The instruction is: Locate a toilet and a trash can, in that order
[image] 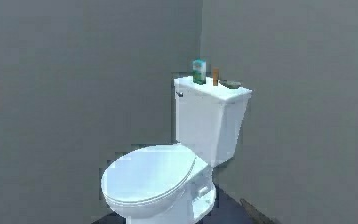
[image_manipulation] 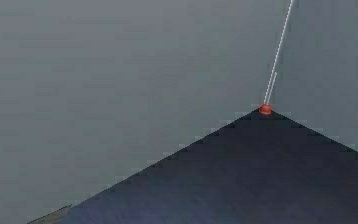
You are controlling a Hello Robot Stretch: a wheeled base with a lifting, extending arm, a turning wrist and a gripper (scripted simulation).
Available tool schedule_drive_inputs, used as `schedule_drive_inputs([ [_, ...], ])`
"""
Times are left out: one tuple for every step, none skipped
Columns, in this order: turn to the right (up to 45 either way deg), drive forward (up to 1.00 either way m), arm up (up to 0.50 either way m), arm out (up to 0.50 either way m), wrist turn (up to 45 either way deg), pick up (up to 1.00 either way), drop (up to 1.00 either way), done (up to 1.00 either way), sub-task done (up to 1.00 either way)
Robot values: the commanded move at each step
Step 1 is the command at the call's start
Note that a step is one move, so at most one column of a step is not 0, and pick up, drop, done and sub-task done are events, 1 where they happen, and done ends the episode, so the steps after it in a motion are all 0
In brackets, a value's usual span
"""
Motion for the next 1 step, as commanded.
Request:
schedule_drive_inputs([
  [0.0,0.00,0.00,0.00,0.0,0.00,0.00,0.00,1.00],
])
